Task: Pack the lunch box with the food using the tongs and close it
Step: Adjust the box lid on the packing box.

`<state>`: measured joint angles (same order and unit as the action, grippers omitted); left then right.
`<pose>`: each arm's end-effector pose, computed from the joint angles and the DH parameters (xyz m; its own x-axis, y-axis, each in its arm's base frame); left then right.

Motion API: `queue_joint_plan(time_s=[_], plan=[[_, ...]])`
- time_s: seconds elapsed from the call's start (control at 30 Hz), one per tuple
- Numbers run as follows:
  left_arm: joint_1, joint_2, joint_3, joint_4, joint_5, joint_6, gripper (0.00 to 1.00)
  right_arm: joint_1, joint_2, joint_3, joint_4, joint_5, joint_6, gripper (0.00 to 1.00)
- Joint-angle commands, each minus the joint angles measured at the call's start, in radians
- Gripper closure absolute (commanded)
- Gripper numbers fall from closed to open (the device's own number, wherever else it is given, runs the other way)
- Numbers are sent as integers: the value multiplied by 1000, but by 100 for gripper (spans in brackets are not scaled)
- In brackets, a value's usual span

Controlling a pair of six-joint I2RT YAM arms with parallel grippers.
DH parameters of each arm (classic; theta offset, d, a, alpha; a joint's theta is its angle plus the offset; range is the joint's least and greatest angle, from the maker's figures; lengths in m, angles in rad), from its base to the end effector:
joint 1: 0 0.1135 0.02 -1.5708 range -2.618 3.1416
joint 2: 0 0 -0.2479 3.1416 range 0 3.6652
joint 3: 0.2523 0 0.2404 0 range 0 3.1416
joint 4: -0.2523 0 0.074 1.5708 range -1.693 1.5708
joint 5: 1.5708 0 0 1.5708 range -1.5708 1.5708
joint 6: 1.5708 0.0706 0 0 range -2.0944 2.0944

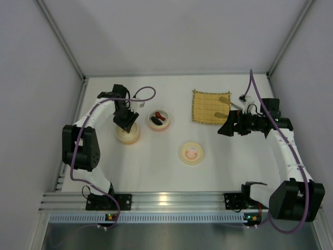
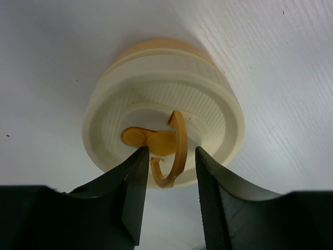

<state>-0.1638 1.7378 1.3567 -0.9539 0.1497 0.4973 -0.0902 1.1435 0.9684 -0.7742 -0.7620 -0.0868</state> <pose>0.3270 -0.0647 0.1872 -0.7498 0.6021 -0.2745 0.6296 0.7768 -0.0160 0.2332 0.0278 0.2560 -0.7776 0.0074 -0.6287 -0.4041 0.7602 0.5087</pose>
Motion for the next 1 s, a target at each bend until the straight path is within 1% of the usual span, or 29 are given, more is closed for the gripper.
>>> queue_joint_plan(time_s=[0.0,0.13,0.37,0.6,0.8,0.97], plan=[[0,14,62,1,10,7,53,-14,-4,7,24,-14,-18,1],[1,20,88,-8,10,3,53,-14,-4,6,23,-14,-19,1],[0,34,82,12,7,-2,52,-14,-4,6,24,-16,-18,1],[-6,80,82,47,5,-8,46,-14,-2,4,27,-14,-18,1],[-9,106,35,79,7,0,43,-14,-1,1,26,-8,-21,1],[-16,117,-17,106,-4,14,43,-14,9,1,29,-10,-19,1]])
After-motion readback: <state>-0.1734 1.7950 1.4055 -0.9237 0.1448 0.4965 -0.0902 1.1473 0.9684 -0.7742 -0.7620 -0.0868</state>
